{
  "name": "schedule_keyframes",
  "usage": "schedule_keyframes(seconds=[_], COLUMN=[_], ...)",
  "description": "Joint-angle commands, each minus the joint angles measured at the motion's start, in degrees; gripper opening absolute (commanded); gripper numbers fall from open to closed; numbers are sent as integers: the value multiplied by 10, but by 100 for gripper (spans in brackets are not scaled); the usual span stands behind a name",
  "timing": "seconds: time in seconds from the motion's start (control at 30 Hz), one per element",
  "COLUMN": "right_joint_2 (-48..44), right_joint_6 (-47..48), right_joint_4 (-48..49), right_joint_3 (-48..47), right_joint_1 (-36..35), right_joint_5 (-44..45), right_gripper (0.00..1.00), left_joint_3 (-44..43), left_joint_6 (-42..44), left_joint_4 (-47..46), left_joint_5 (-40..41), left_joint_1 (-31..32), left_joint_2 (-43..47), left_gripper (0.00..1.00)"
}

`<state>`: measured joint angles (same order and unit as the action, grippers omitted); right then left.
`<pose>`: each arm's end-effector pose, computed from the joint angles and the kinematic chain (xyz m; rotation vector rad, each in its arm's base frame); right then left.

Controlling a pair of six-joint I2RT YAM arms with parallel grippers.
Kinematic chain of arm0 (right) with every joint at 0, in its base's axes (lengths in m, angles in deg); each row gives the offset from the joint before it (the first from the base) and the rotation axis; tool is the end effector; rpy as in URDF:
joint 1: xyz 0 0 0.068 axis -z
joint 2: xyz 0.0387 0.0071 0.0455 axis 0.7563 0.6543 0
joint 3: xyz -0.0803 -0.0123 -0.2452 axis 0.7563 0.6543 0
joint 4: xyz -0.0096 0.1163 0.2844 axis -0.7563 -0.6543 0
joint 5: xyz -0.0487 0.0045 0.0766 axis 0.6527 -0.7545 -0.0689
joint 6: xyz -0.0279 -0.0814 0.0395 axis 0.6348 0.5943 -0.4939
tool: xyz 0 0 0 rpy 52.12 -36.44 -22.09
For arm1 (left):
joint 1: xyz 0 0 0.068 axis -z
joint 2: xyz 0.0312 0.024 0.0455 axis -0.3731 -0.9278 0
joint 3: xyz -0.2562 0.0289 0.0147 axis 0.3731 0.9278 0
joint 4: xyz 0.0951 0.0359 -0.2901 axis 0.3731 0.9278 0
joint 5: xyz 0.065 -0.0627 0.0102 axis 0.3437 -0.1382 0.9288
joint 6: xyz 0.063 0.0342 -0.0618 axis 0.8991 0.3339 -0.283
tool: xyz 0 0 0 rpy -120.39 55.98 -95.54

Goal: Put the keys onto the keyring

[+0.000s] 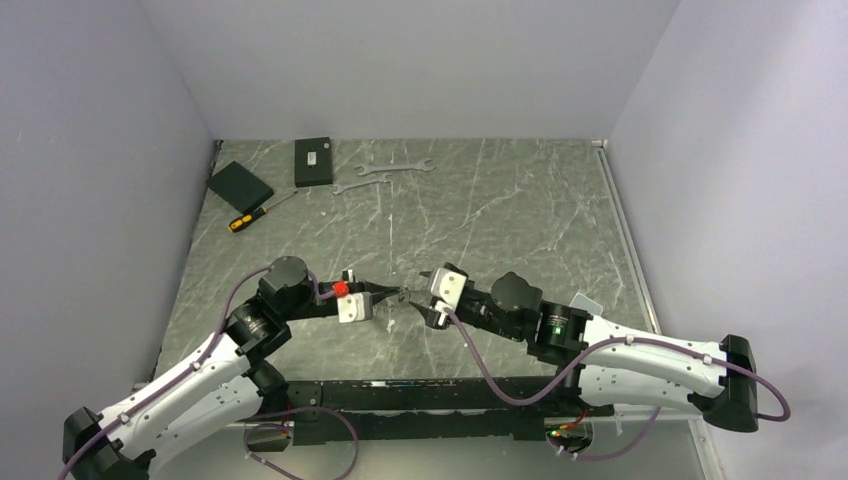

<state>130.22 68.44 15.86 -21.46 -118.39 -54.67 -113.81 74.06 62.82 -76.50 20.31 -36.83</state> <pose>0.1205 0.2947 0.2836 -1.1626 1.2677 0.5480 0.1668 -0.2197 0.2629 1.3578 1.0671 -0.7030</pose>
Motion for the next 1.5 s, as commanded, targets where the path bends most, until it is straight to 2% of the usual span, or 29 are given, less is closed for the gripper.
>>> schedule_keyframes(seconds=[0.0, 0.2, 0.4, 0.67, 0.87, 1.03, 1.27, 1.47], right_joint_2=[7, 36, 50, 77, 93, 98, 98, 99], right_joint_6=[13, 57, 66, 68, 69, 70, 73, 72], right_joint_4=[-73, -114, -123, -135, -142, -150, -173, -191], right_joint_3=[-40, -59, -75, -98, -108, -115, -128, -135], right_joint_1=[10, 10, 10, 10, 10, 10, 10, 9], right_joint_5=[-82, -87, -100, -138, -150, -150, -148, -156], right_gripper=[59, 55, 47, 42, 27, 20, 16, 19], left_joint_3=[-45, -58, -51, -43, -38, -36, -37, -40], left_joint_6=[39, 63, 61, 58, 55, 58, 60, 65], left_joint_4=[31, 97, 98, 88, 85, 88, 92, 100], left_joint_5=[-48, -74, -87, -94, -94, -93, -90, -90], left_joint_1=[3, 3, 3, 3, 3, 3, 3, 3], left_joint_2=[18, 32, 31, 25, 25, 23, 18, 10], left_gripper=[0, 0, 0, 0, 0, 0, 0, 0])
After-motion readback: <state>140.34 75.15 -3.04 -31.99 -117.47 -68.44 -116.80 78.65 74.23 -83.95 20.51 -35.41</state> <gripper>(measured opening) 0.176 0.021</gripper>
